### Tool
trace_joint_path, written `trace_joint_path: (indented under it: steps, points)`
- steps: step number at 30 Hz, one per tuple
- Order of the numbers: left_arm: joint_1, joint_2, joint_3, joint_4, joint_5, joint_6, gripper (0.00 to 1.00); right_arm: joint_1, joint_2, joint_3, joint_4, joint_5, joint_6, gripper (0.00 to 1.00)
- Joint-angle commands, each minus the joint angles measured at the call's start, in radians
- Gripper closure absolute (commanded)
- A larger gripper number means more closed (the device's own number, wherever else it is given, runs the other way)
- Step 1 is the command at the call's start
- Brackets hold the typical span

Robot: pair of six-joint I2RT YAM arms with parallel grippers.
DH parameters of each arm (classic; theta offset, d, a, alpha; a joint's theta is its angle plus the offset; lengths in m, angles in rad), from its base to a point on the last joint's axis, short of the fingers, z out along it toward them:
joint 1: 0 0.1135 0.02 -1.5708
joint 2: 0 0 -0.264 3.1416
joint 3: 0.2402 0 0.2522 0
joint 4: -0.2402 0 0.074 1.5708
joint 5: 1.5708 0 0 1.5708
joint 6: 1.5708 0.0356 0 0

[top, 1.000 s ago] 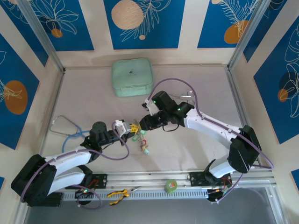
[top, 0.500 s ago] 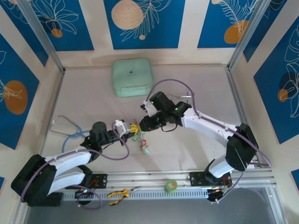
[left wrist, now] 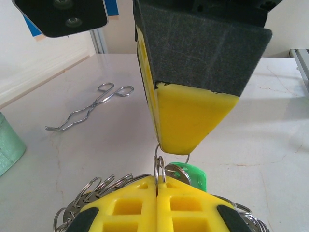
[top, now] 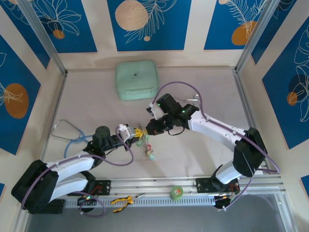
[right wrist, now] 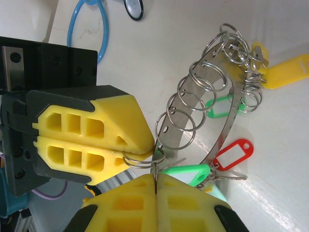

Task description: Put the keys on the keyring

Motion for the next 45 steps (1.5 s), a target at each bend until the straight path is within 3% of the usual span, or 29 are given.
trace_joint_path:
  steps: [1,6,12,17,21,24,30,39,45]
  points:
    - [-0.004,-0.016,-0.01,0.045,0.012,0.007,1.0,-0.024,0.024,-0.032,0.036,-0.068,0.018,0.96]
    - [-0.004,-0.011,-0.01,0.053,0.013,0.004,1.0,-0.033,0.048,-0.043,0.054,-0.105,0.018,0.91]
    - [-0.005,-0.006,-0.01,0.062,0.013,0.003,1.0,-0.039,0.051,-0.035,0.043,-0.113,-0.001,0.75]
    - [-0.004,0.001,-0.013,0.075,0.016,-0.005,1.0,-0.061,-0.017,-0.065,0.081,-0.077,-0.117,0.66]
    - [-0.004,0.019,-0.018,0.113,0.02,-0.017,1.0,-0.063,-0.131,-0.206,0.319,-0.032,-0.355,0.64]
    - [-0.005,0.026,-0.018,0.129,0.024,-0.029,1.0,-0.058,-0.192,-0.306,0.507,-0.065,-0.508,0.63]
    - [-0.004,0.042,-0.026,0.167,0.036,-0.045,1.0,-0.025,-0.213,-0.357,0.562,-0.085,-0.818,0.62]
    - [-0.005,0.053,-0.023,0.178,0.052,-0.058,1.0,-0.078,-0.111,-0.296,0.514,-0.262,-0.892,0.65]
    - [-0.005,0.052,-0.023,0.18,0.062,-0.059,1.0,-0.085,-0.069,-0.285,0.509,-0.301,-0.904,0.65]
